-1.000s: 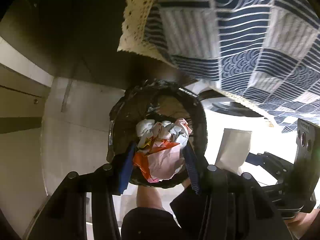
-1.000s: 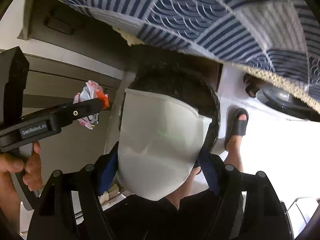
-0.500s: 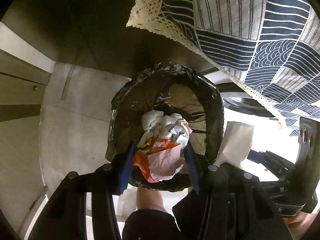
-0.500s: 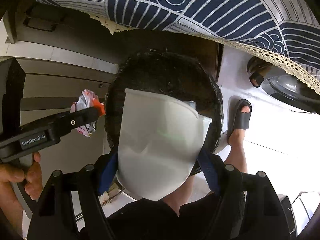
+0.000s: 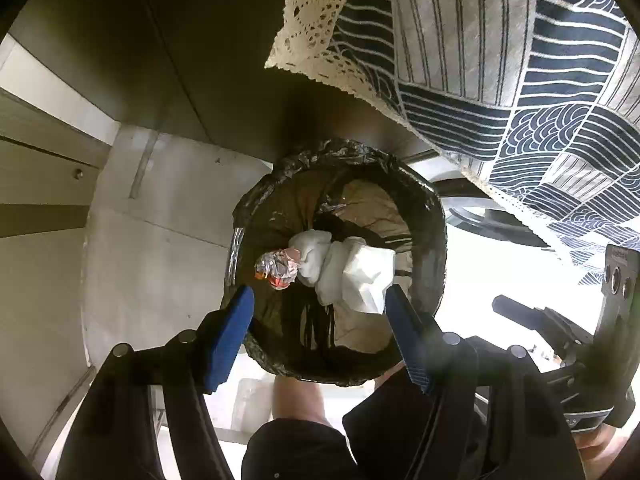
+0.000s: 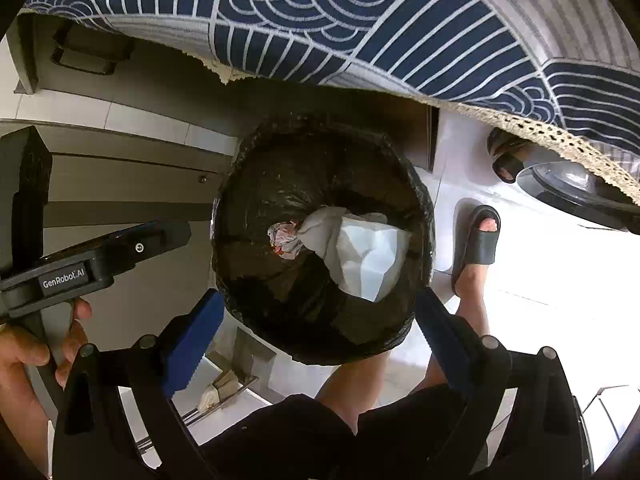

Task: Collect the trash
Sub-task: 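Open the left tool and the right tool to drop both items into the bin, then raise both tools from the bin back over the cloth-covered counter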

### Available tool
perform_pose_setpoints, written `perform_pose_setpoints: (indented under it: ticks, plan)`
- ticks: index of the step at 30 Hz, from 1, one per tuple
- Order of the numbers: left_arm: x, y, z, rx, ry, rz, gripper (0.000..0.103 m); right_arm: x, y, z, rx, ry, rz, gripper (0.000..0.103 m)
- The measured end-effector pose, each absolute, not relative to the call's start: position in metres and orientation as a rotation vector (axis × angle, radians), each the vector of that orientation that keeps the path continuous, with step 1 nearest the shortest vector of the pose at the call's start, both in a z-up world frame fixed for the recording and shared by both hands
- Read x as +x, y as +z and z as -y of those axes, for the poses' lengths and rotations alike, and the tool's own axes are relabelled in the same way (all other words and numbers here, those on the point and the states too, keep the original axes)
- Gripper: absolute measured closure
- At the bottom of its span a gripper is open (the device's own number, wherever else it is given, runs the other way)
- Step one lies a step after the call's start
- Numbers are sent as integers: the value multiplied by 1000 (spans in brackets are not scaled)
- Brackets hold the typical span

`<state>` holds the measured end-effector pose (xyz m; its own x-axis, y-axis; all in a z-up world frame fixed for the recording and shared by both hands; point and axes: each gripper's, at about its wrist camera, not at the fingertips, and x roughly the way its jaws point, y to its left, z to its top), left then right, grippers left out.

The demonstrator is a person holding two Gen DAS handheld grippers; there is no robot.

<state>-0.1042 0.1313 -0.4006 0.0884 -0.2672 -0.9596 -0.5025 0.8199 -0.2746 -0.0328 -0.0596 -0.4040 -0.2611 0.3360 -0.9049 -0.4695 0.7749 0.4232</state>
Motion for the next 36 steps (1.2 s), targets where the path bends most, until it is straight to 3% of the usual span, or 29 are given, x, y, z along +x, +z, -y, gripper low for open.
perform_pose_setpoints:
  ticks: [18,36]
  plan:
    - [-101,-338,-126,-604,139,-1416,37,-27,-328,88,-44,743,-1560,8]
    - [-90,-209,-127,-485,62,-1194,37,-14,-184,114,38,763,-1253,8]
